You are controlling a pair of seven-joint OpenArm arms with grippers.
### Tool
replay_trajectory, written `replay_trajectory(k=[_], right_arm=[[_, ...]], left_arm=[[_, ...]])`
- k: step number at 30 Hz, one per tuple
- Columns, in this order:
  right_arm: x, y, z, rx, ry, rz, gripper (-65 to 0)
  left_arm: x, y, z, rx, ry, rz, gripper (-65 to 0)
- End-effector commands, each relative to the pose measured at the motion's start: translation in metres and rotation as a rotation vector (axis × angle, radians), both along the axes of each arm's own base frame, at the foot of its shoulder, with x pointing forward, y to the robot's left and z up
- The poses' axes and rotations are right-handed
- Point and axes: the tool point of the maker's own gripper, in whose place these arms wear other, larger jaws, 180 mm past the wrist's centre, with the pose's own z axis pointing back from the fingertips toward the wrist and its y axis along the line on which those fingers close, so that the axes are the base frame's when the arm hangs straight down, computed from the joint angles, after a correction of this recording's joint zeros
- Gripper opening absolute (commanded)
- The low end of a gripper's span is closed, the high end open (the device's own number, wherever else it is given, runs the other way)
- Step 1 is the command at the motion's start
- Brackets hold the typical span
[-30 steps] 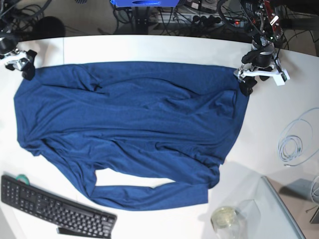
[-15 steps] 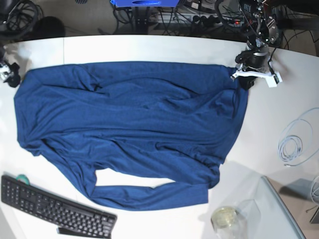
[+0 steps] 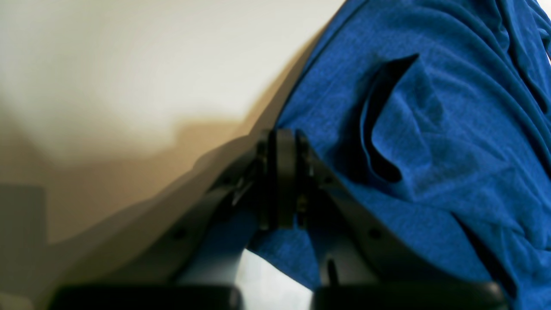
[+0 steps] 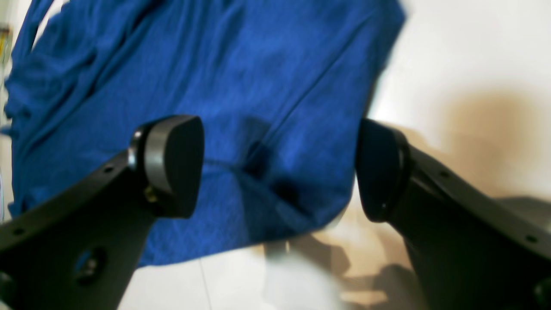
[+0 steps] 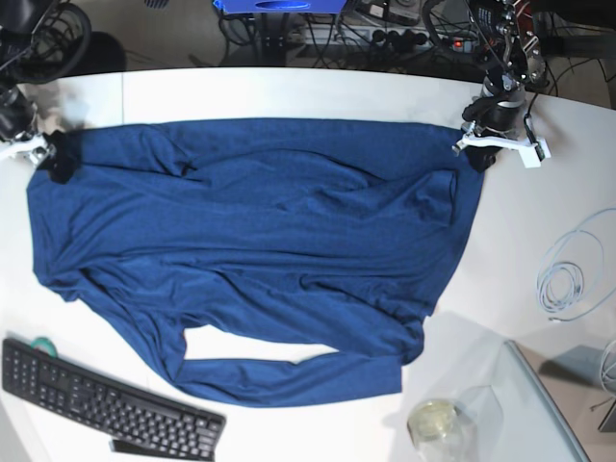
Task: Layout the t-shirt on the table in an organized manner, then fold the t-shirt properly
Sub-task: 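Pull the collar-edge corners apart with both grippers to stretch the shirt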
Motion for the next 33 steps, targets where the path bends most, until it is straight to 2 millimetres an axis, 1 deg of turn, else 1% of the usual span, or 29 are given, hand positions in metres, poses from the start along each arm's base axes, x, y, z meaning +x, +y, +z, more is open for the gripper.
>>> replay_trajectory(k=[1, 5, 6, 8, 9, 10, 12, 15, 16, 19, 21, 23, 29, 31, 33], right_arm=[[-0.013, 0.001, -0.008, -0.006, 0.070, 0.032, -21.2], [-0.012, 0.002, -0.009, -0.004, 0.066, 0.030, -38.0], [-0.012, 0.002, -0.009, -0.004, 0.066, 0.030, -43.5], [-0.012, 0.002, -0.008, -0.006, 0.065, 0.030, -58.1], [-0.011, 0.002, -0.008, -0.006, 0.064, 0.030, -64.4], [-0.011, 0.001, -0.008, -0.008, 0.064, 0.030, -65.0], [-0.011, 0.001, -0.007, -0.006, 0.064, 0.031, -63.9], [-0.015, -0.001, -0.008, -0.005, 0.072, 0.027, -64.4], [-0.017, 0.001, -0.009, 0.000, 0.085, 0.034, -64.4], [-0.026, 0.003, -0.013, 0.011, 0.124, 0.051, -64.4], [-0.029, 0.003, -0.014, 0.008, 0.129, 0.052, -64.4], [-0.025, -0.001, -0.006, -0.018, 0.112, 0.063, -64.4], [-0.019, -0.006, 0.018, -0.099, 0.117, 0.138, -64.4], [-0.019, -0.006, 0.021, -0.107, 0.124, 0.154, -64.4], [-0.019, -0.005, 0.022, -0.109, 0.133, 0.163, -64.4]], left_arm=[[-0.020, 0.001, -0.016, 0.005, 0.108, -0.007, -65.0], [-0.020, 0.001, -0.016, 0.005, 0.107, -0.007, -65.0], [-0.020, 0.001, -0.016, 0.005, 0.107, -0.007, -65.0], [-0.020, 0.001, -0.016, 0.005, 0.107, -0.007, -65.0], [-0.020, 0.001, -0.016, 0.005, 0.107, -0.007, -65.0], [-0.019, 0.001, -0.015, 0.005, 0.105, -0.007, -65.0], [-0.016, 0.001, -0.011, 0.012, 0.094, -0.012, -65.0], [-0.009, 0.003, 0.001, 0.032, 0.062, -0.022, -65.0], [-0.013, 0.003, 0.003, 0.037, 0.063, -0.025, -65.0], [-0.012, 0.004, 0.014, 0.057, 0.042, -0.036, -65.0], [-0.016, 0.004, 0.017, 0.060, 0.049, -0.045, -65.0], [-0.017, 0.002, 0.019, 0.057, 0.061, -0.061, -65.0], [-0.022, 0.026, 0.027, 0.072, 0.077, -0.009, -65.0], [-0.022, 0.030, 0.029, 0.076, 0.074, 0.001, -65.0], [-0.024, 0.029, 0.027, 0.076, 0.081, -0.005, -65.0]])
